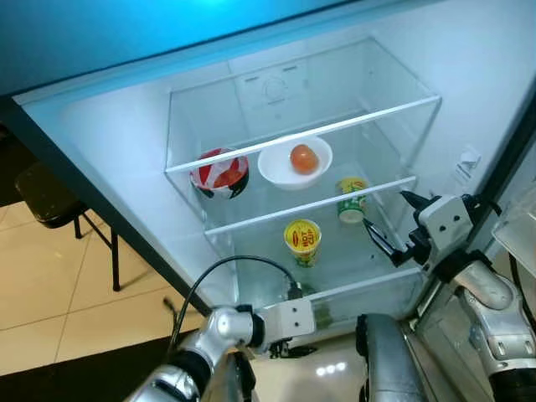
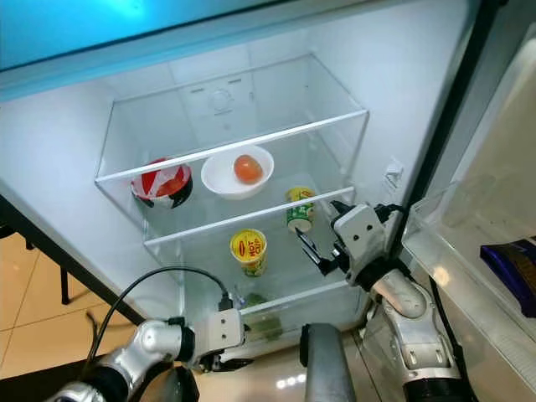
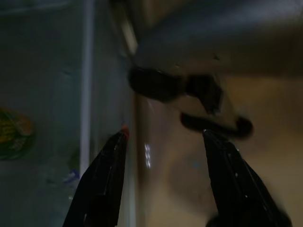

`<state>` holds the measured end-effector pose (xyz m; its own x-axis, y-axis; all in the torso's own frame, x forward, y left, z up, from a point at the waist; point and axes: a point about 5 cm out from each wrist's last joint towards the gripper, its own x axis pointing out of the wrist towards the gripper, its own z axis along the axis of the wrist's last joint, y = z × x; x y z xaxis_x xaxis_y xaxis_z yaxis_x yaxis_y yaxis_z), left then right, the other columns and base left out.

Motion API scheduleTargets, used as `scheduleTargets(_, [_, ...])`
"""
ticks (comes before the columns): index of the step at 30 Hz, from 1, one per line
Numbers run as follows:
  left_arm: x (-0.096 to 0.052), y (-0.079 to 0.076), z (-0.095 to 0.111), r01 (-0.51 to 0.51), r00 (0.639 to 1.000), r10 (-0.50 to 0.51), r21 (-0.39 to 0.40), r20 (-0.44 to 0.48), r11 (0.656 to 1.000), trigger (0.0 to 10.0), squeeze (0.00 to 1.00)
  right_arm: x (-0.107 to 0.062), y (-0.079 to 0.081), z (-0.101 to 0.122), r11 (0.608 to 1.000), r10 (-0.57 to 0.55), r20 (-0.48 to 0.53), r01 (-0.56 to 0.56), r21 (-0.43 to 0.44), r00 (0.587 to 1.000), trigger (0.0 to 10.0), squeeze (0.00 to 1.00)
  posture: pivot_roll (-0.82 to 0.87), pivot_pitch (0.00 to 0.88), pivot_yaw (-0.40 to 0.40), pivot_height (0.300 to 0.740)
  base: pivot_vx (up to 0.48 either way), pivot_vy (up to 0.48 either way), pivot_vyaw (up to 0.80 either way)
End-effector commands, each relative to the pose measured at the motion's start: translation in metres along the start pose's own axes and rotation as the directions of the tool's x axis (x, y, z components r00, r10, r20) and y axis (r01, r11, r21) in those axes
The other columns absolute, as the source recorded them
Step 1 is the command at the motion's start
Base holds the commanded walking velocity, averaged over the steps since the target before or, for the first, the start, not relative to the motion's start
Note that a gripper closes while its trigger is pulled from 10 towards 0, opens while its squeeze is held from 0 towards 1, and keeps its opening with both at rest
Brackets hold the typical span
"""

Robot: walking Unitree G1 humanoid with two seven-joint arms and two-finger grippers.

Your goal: Restocking fridge

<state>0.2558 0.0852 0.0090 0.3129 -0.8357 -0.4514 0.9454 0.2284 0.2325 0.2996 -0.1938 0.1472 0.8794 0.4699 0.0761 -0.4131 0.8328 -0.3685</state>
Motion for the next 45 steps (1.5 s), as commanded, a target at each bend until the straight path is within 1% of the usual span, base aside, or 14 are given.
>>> scheduleTargets(1, [-0.002, -0.005, -0.005, -0.051, 0.999, 0.052, -0.051, 0.010, 0.997, 10.0, 0.00, 0.003, 0.005, -0.001, 0.999, 0.032, 0.005, -0.032, 0.002, 0.999, 10.0, 0.00, -0.20, 0.083, 0.112, 0.550, 0.000, 0.000, 0.00])
scheduleTargets(3, [-0.004, -0.012, -0.009, -0.162, 0.984, 0.170, -0.143, 0.046, 0.976, 10.0, 0.00, 0.007, 0.005, -0.001, 0.999, 0.055, 0.004, -0.055, 0.000, 0.998, 10.0, 0.00, -0.17, 0.081, 0.090, 0.550, 0.000, 0.000, 0.00])
scheduleTargets(7, [-0.019, -0.010, -0.017, -0.343, 0.923, 0.380, -0.311, 0.063, 0.886, 10.0, 0.00, 0.013, 0.008, -0.003, 0.996, 0.093, 0.001, -0.093, 0.012, 0.996, 10.0, 0.00, -0.16, 0.077, 0.079, 0.550, 0.000, 0.000, 0.00])
scheduleTargets(12, [-0.043, 0.000, -0.025, -0.480, 0.813, 0.578, -0.482, 0.070, 0.733, 10.0, 0.00, 0.017, 0.014, -0.007, 0.991, 0.128, -0.004, -0.127, 0.032, 0.992, 10.0, 0.00, -0.13, 0.066, 0.062, 0.550, 0.000, 0.000, 0.00])
scheduleTargets(13, [-0.043, 0.000, -0.025, -0.480, 0.813, 0.578, -0.482, 0.070, 0.733, 10.0, 0.00, 0.017, 0.014, -0.007, 0.991, 0.128, -0.004, -0.127, 0.032, 0.992, 10.0, 0.00, -0.13, 0.066, 0.062, 0.550, 0.000, 0.000, 0.00])
scheduleTargets(18, [-0.065, -0.009, -0.038, -0.492, 0.745, 0.664, -0.618, 0.066, 0.613, 10.0, 0.00, 0.023, 0.014, -0.015, 0.991, 0.129, -0.041, -0.127, 0.049, 0.991, 10.0, 0.00, -0.11, 0.053, 0.042, 0.550, 0.000, 0.000, 0.00])
scheduleTargets(23, [-0.072, -0.020, -0.043, -0.476, 0.711, 0.700, -0.693, 0.058, 0.541, 10.0, 0.00, 0.027, 0.013, -0.031, 0.993, 0.101, -0.137, -0.091, 0.077, 0.985, 10.0, 0.00, -0.10, 0.046, 0.033, 0.550, 0.000, 0.000, 0.00])
scheduleTargets(25, [-0.075, -0.021, -0.044, -0.473, 0.657, 0.752, -0.749, 0.051, 0.464, 10.0, 0.00, 0.023, 0.021, -0.050, 0.989, 0.111, -0.219, -0.086, 0.120, 0.969, 10.0, 0.00, -0.10, 0.042, 0.025, 0.550, 0.000, 0.000, 0.00])
scheduleTargets(28, [-0.075, -0.020, -0.041, -0.471, 0.650, 0.758, -0.749, 0.063, 0.466, 10.0, 0.00, 0.020, 0.028, -0.058, 0.983, 0.128, -0.244, -0.090, 0.160, 0.961, 10.0, 0.00, -0.09, 0.042, 0.020, 0.550, 0.000, 0.000, 0.00])
scheduleTargets(33, [-0.074, -0.019, -0.036, -0.482, 0.665, 0.742, -0.712, 0.082, 0.510, 10.0, 0.00, 0.014, 0.039, -0.069, 0.958, 0.161, -0.237, -0.094, 0.273, 0.958, 10.0, 0.00, -0.08, 0.038, 0.015, 0.560, 0.000, 0.000, 0.00])
scheduleTargets(34, [-0.073, -0.019, -0.034, -0.485, 0.678, 0.730, -0.692, 0.089, 0.535, 10.0, 0.00, 0.012, 0.045, -0.074, 0.949, 0.173, -0.243, -0.095, 0.300, 0.955, 10.0, 0.00, -0.08, 0.036, 0.013, 0.565, 0.000, 0.000, 0.00])
scheduleTargets(35, [-0.073, -0.019, -0.034, -0.485, 0.678, 0.730, -0.692, 0.089, 0.535, 10.0, 0.00, 0.012, 0.045, -0.074, 0.949, 0.173, -0.243, -0.095, 0.300, 0.955, 10.0, 0.00, -0.08, 0.036, 0.013, 0.565, 0.000, 0.000, 0.00])
scheduleTargets(38, [-0.069, -0.016, -0.031, -0.480, 0.723, 0.683, -0.637, 0.102, 0.603, 10.0, 0.00, 0.004, 0.060, -0.089, 0.929, 0.201, -0.290, -0.089, 0.358, 0.936, 10.0, 0.00, -0.07, 0.028, 0.012, 0.580, 0.000, 0.000, 0.00])
scheduleTargets(45, [-0.066, -0.013, -0.034, -0.490, 0.765, 0.641, -0.586, 0.066, 0.646, 10.0, 0.00, -0.003, 0.071, -0.103, 0.915, 0.222, -0.336, -0.076, 0.395, 0.915, 10.0, 0.00, -0.07, 0.023, 0.013, 0.600, 0.000, 0.000, 0.00])
